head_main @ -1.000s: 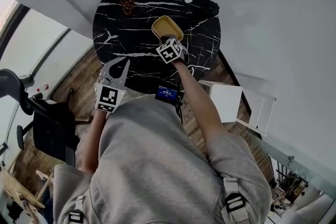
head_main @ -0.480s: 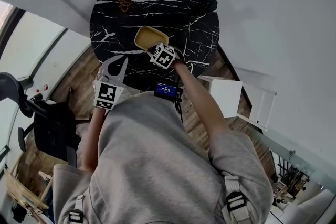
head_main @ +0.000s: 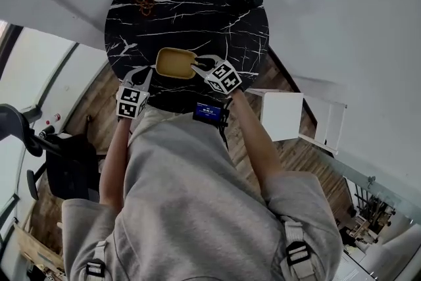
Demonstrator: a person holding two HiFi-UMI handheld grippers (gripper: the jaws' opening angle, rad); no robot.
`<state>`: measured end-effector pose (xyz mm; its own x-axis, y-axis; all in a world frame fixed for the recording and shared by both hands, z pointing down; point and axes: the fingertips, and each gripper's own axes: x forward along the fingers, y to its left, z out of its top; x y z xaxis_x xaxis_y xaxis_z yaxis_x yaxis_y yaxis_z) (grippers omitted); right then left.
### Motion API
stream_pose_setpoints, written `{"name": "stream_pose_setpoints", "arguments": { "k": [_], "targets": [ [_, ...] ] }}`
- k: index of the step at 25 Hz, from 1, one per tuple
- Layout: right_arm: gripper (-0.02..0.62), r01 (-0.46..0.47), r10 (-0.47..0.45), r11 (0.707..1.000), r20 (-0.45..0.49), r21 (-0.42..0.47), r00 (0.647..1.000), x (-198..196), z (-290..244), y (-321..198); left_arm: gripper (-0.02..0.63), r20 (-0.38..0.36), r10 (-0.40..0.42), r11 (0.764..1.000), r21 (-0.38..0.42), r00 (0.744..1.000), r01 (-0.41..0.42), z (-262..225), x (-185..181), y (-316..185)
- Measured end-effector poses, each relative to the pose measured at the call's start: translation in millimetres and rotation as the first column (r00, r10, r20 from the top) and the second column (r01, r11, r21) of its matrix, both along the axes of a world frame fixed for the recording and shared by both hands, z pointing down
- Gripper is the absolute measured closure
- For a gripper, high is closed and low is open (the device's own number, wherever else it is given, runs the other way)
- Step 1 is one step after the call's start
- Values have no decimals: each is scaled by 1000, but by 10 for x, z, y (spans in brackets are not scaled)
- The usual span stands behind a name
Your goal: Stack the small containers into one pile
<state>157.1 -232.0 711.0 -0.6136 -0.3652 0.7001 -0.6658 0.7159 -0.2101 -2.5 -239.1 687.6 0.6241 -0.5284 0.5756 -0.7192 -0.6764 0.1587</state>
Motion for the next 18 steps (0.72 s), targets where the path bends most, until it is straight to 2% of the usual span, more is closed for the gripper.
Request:
{"name": "stream_pose_setpoints", "arguments": {
  "k": [2, 5, 10, 16, 18],
  "targets": [
    [477, -98, 97, 995, -42, -12, 994, 284, 134, -79, 591, -14, -21, 998, -64, 1000, 20, 164, 22, -79],
    [469, -181, 180, 978, -25, -102, 983, 420, 344, -49, 555, -21, -24, 987, -160, 1000, 20, 428, 127, -143],
    [460, -214, 221, 959, 17, -188, 975, 328, 577, 14, 535, 35, -28, 969, -245, 999, 36, 782, 222, -198],
    [456, -202, 222, 951, 64, -234, 973, 333, 593, -20, 529, 42, -99, 952, -286, 994, 107, 934, 260, -285],
    [456, -201, 222, 952, 67, -233, 973, 334, 582, -18, 531, 55, -103, 955, -275, 993, 114, 926, 267, -290]
  ]
}}
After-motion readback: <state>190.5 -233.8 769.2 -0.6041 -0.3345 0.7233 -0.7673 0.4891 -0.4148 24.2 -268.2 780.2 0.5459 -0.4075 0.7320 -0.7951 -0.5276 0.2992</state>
